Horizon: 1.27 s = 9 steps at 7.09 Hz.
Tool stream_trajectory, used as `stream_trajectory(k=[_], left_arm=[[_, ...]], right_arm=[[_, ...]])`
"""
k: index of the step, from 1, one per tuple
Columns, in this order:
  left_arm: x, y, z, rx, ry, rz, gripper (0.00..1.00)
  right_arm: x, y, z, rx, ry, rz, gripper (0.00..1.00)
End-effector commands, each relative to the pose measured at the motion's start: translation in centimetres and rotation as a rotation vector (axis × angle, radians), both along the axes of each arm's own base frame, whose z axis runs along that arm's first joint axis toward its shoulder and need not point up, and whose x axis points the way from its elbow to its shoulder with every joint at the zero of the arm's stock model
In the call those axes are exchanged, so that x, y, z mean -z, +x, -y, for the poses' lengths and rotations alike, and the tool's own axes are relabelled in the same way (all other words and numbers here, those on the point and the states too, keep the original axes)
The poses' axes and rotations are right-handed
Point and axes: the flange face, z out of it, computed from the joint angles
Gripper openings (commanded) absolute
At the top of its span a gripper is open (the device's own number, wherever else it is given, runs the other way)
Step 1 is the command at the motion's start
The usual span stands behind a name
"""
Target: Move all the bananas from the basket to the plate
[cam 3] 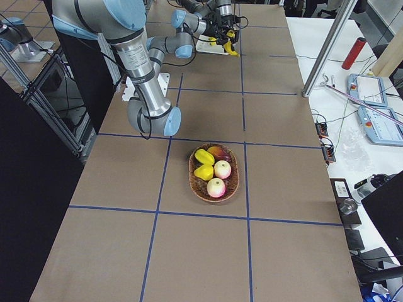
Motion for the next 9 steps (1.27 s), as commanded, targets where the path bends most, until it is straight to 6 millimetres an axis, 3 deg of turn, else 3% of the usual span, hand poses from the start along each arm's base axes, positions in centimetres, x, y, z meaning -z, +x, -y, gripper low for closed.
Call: stream_trajectory(k=[1, 2, 3, 4, 6, 9], left_arm=[[0.0, -0.4, 0.3, 0.006, 0.002, -0.002, 0.00], [-0.2, -1.1, 0.7, 0.000, 0.008, 0.000, 0.00], [-1.1, -3.0, 1.8, -0.025, 0.031, 0.014, 0.00], [-3.4, -5.3, 2.8, -0.060, 0.056, 0.041, 0.00], [-8.0, -8.1, 2.9, -0.133, 0.170, 0.102, 0.00], [-17.5, -13.5, 0.1, -0.149, 0.468, 0.307, 0.00]], right_arm=[[0.1, 0.4, -0.5, -0.006, 0.008, 0.003, 1.00], [0.7, 2.0, -1.0, 0.003, 0.021, 0.025, 1.00], [0.9, 2.7, -1.5, 0.042, 0.025, 0.035, 1.00], [1.1, 4.6, -1.6, 0.114, 0.055, 0.032, 1.00], [-2.3, 7.3, -1.2, 0.189, 0.058, -0.019, 1.00], [-8.4, 12.4, 4.5, 0.325, -0.030, -0.107, 1.00]])
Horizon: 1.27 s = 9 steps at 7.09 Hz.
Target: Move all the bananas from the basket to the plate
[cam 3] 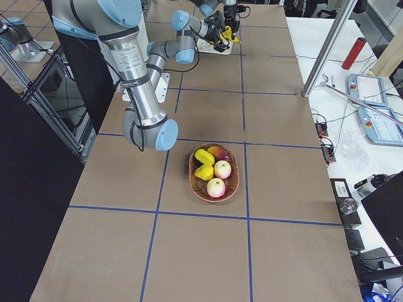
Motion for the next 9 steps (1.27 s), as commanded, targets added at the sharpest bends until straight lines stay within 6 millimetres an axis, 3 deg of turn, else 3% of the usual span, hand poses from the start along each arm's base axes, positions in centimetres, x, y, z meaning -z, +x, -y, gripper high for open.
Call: stream_trajectory(k=[1, 3, 4, 6, 8, 9], left_arm=[[-6.9, -3.9, -2.5, 0.003, 0.227, 0.174, 0.00], [-12.0, -4.9, -3.0, 0.078, 0.363, 0.390, 0.00], [-13.6, -3.3, -4.1, 0.079, 0.407, 0.471, 0.00], [-15.9, 0.5, -5.9, 0.048, 0.453, 0.559, 0.00], [-20.7, 0.9, -5.0, 0.005, 0.487, 0.683, 0.00], [-21.8, 1.1, -4.8, -0.008, 0.484, 0.698, 0.00]], right_arm=[[-4.4, 5.2, 4.8, 0.103, -0.141, -0.118, 1.00], [-6.9, 8.6, 7.9, 0.161, -0.202, -0.312, 1.00], [-8.3, 9.2, 8.7, 0.183, -0.199, -0.433, 1.00], [-9.4, 10.6, 9.8, 0.218, -0.230, -0.476, 1.00], [-9.6, 10.9, 10.0, 0.251, -0.242, -0.461, 1.00], [-9.6, 10.9, 10.0, 0.251, -0.243, -0.462, 1.00]])
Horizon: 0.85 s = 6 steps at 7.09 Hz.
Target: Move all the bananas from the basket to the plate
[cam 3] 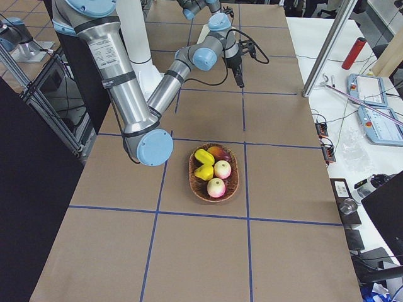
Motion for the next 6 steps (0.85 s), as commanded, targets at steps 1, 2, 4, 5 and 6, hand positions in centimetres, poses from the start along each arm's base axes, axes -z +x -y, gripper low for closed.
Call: stream_trajectory(k=[1, 2, 4, 5, 6], left_arm=[[-2.2, 0.2, 0.2, -0.003, 0.002, 0.052, 0.00], [-2.1, 0.2, 0.2, -0.004, 0.003, 0.053, 0.18], [-1.8, -0.4, -0.1, -0.076, 0.053, 0.083, 1.00], [-2.8, -1.6, -0.7, -0.112, 0.070, 0.118, 1.00], [-2.9, -2.6, -1.5, -0.153, 0.077, 0.120, 1.00]], right_arm=[[-0.1, 0.1, 0.1, 0.005, -0.006, 0.000, 1.00], [-0.1, 0.1, 0.1, 0.003, -0.006, 0.000, 1.00], [-0.3, 0.9, 0.4, 0.012, -0.034, 0.005, 1.00], [-0.5, 1.3, 0.5, 0.015, -0.049, 0.006, 1.00], [-0.8, 1.8, 0.8, 0.010, -0.064, 0.002, 1.00]])
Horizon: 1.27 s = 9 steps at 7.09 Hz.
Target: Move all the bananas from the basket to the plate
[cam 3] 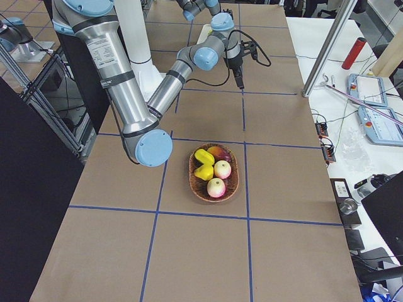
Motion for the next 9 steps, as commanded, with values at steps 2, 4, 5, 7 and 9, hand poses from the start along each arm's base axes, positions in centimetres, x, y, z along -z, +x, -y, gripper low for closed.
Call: stream_trajectory(k=[2, 4, 5, 7, 9], left_arm=[[-0.5, -10.5, 2.2, -0.176, 0.028, -0.022, 1.00], [-2.6, -20.5, 4.4, -0.271, 0.058, 0.058, 1.00], [-3.4, -25.6, 5.0, -0.328, 0.047, 0.102, 1.00], [-5.4, -32.1, 3.9, -0.375, -0.073, 0.043, 1.00], [-7.2, -34.7, 2.6, -0.421, -0.152, 0.017, 1.00]], right_arm=[[-2.9, 3.1, 1.6, 0.092, -0.040, -0.130, 1.00], [-7.4, 7.2, 2.6, 0.225, -0.043, -0.248, 1.00], [-11.1, 10.7, 3.4, 0.271, -0.077, -0.212, 1.00], [-20.4, 18.7, 5.0, 0.397, -0.077, -0.142, 1.00], [-29.6, 25.7, 4.0, 0.388, -0.154, -0.059, 1.00]])
